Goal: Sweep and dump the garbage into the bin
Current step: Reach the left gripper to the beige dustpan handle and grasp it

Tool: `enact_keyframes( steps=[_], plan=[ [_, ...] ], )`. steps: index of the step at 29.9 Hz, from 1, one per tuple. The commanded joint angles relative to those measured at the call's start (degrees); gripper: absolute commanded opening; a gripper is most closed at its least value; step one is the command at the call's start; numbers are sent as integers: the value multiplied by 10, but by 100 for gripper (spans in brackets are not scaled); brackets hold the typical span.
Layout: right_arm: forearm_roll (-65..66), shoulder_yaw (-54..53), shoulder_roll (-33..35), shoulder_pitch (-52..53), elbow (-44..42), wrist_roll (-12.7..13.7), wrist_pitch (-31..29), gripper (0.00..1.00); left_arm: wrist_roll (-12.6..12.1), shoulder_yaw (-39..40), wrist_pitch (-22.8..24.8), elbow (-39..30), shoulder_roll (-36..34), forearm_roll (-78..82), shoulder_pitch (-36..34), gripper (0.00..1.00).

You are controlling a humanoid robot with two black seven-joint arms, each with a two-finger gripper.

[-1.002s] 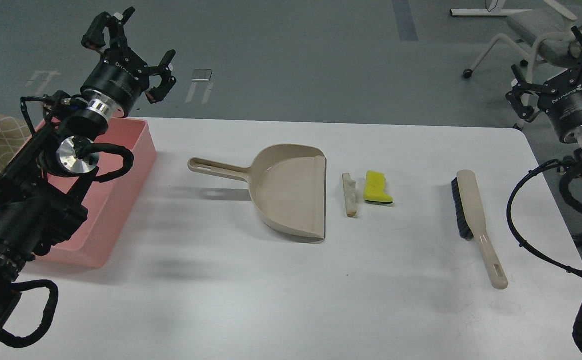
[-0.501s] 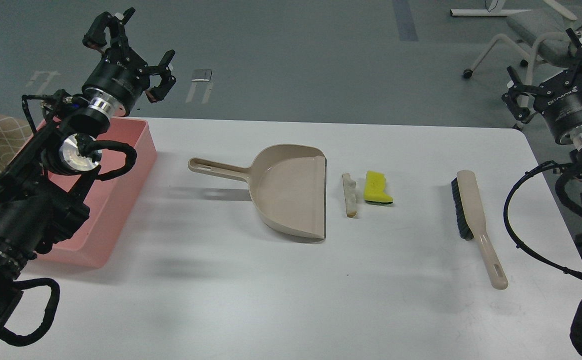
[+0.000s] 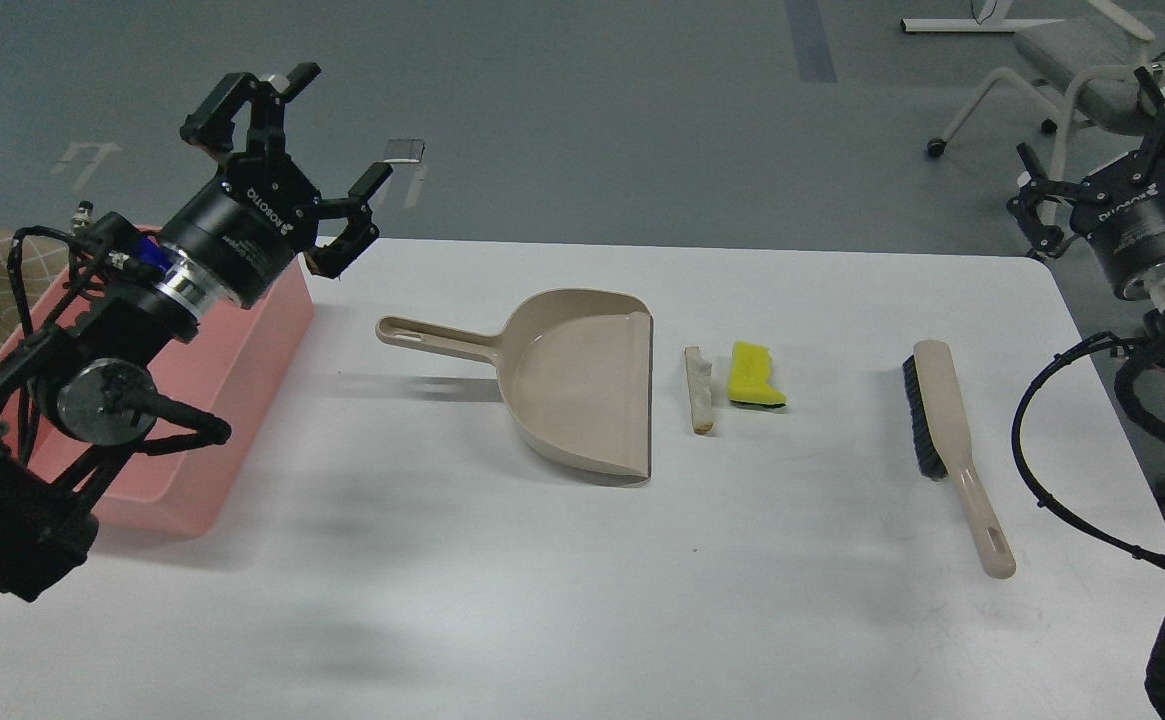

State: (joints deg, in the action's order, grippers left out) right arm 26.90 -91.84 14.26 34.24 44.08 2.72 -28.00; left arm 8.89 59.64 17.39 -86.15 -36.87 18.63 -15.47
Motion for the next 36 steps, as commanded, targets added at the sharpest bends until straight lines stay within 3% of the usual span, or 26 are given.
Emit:
enact_keyframes(
  steps=[1, 9, 13, 19, 23, 27, 36],
  plan=[
    [0, 0, 0, -3, 5, 0, 0, 100, 3, 1, -25, -65, -3, 81, 72, 96],
    [0, -1, 2, -6, 15, 0, 0, 100, 4, -31, -82, -72, 41, 297, 112, 82],
    [0, -2, 8, -19, 34, 0, 0, 100, 3, -34, -118, 2, 56, 367, 106, 81],
    [0, -5, 13, -28, 36, 0, 0, 100, 3, -37, -119, 101, 76, 369, 71, 78],
    [0, -5, 13, -29, 38, 0, 0, 100, 4, -39, -114, 134, 93, 369, 60, 78],
    [0, -4, 13, -30, 45, 0, 0, 100, 6, -94, -116, 177, 111, 367, 28, 78],
    [0, -5, 21, -32, 43, 0, 0, 100, 6, -102, -117, 248, 159, 366, -36, 79]
  ],
)
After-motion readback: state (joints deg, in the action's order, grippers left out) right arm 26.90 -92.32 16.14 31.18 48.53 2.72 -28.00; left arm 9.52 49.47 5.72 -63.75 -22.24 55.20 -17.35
